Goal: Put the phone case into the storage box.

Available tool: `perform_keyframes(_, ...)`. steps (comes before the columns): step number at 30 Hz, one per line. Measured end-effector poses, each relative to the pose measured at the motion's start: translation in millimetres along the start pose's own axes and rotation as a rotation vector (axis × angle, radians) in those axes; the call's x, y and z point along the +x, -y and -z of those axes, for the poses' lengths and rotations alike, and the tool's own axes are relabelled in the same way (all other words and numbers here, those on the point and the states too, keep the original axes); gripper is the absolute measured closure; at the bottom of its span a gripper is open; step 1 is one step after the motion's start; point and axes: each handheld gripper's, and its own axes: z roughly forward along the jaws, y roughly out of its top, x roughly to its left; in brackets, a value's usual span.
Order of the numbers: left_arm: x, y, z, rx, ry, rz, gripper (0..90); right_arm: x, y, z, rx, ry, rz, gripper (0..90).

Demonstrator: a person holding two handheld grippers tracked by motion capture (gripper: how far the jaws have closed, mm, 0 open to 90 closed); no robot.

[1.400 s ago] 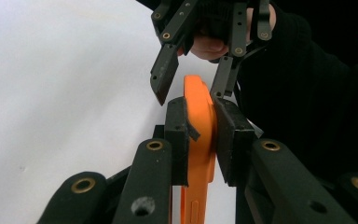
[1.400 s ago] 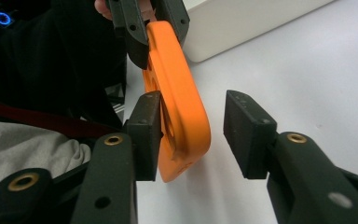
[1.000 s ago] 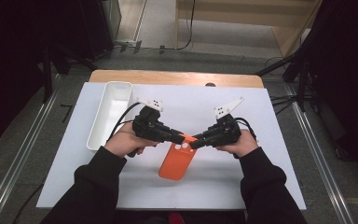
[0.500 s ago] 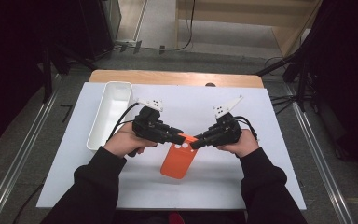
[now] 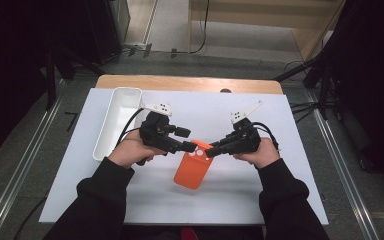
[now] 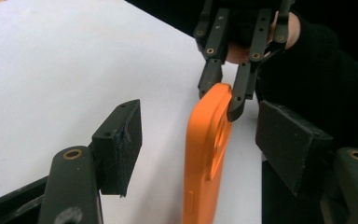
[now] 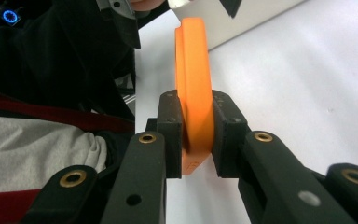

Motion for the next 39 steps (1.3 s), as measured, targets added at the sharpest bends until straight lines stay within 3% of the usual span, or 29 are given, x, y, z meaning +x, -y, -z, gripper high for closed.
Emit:
perform_keyframes(4,-0.9,-1.0,1.3,-0.002,-0.039,-0.014,31.9,0.7,-1.8,0.0,0.014,0.002,-0.042,74.6)
perform_keyframes(12,-4.1,-1.8,0.7,-0.004,-0.088,-0.036,28.2,4.5,-5.2,-0.8,0.032,0.087,-0.085,74.6)
perform_keyframes(19,-4.9,-2.3,0.4,-0.014,-0.132,-0.042,28.1,5.2,-6.4,0.1,0.04,0.118,-0.129,74.5)
perform_keyframes(21,-4.6,-2.4,0.6,-0.006,-0.167,-0.039,28.1,5.6,-6.9,1.1,0.042,0.121,-0.141,74.6)
perform_keyframes(26,-3.6,-2.8,1.6,-0.022,-0.184,-0.031,28.1,5.7,-7.9,4.8,0.023,0.157,-0.194,74.5)
perform_keyframes(33,-5.7,-2.7,-1.5,-0.026,-0.215,-0.04,28.1,8.6,-10.2,8.8,0.002,0.211,-0.233,74.5)
perform_keyframes(39,-8.2,-2.3,-3.1,-0.037,-0.234,-0.046,28.0,11.3,-12.1,12.3,-0.03,0.23,-0.274,74.6)
